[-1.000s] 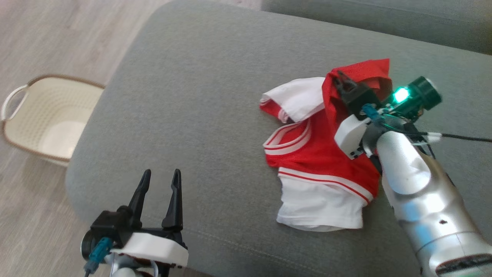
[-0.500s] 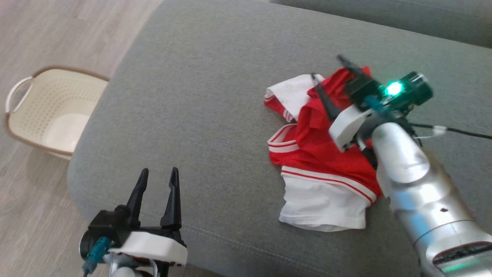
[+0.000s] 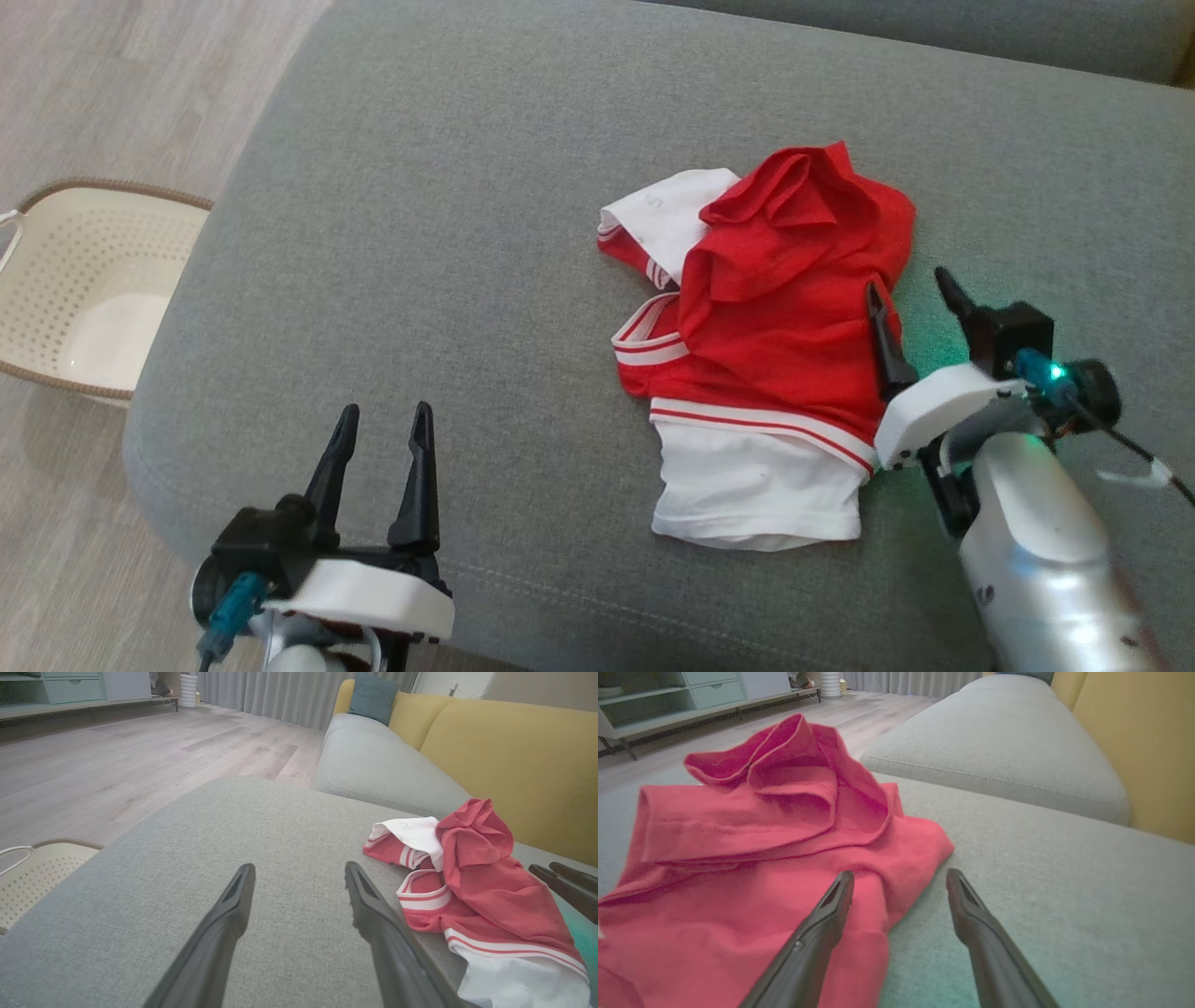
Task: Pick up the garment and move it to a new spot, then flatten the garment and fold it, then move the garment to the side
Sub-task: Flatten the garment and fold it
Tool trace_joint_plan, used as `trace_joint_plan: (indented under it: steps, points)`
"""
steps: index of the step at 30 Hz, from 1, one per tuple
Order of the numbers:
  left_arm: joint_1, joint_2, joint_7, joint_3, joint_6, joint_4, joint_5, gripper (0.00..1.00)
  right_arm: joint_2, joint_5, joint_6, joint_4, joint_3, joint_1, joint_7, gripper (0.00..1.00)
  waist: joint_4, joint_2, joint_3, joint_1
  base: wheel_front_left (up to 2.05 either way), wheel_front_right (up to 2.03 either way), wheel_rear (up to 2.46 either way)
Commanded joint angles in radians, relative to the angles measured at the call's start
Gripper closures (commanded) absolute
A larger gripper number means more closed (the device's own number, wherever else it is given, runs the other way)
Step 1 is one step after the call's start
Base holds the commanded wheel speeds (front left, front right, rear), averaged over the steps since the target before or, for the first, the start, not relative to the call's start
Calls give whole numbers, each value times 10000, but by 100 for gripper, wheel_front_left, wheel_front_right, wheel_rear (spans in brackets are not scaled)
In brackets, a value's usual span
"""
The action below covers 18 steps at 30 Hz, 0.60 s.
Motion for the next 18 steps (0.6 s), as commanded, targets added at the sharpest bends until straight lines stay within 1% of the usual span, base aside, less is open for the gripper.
trace_joint_plan:
  steps: [1, 6, 9, 13, 18]
  points:
    - [-347, -37, -124, 358, -49, -308, 73, 0, 157, 382, 67, -458, 416, -155, -132, 0, 51, 0, 18, 0, 0, 0, 0]
    - [-361, -37, -124, 418, -93, -256, 127, 0, 157, 2002, 67, -1335, 1729, 565, -135, 0, 193, 0, -3, 0, 0, 0, 0]
    - [-341, -37, -124, 431, -104, -256, 140, 0, 157, 2529, 67, -1952, 2533, 864, -135, 0, 250, 0, -8, 0, 0, 0, 0]
    - [-345, -37, -124, 436, -88, -287, 125, 0, 158, 2730, 67, -2440, 3160, 903, -114, 0, 303, 0, 48, 0, 0, 0, 0]
    - [-387, -37, -124, 341, -77, -263, 76, 0, 158, 2558, 67, -2218, 3438, 508, 40, 0, 478, 0, 75, 0, 0, 0, 0]
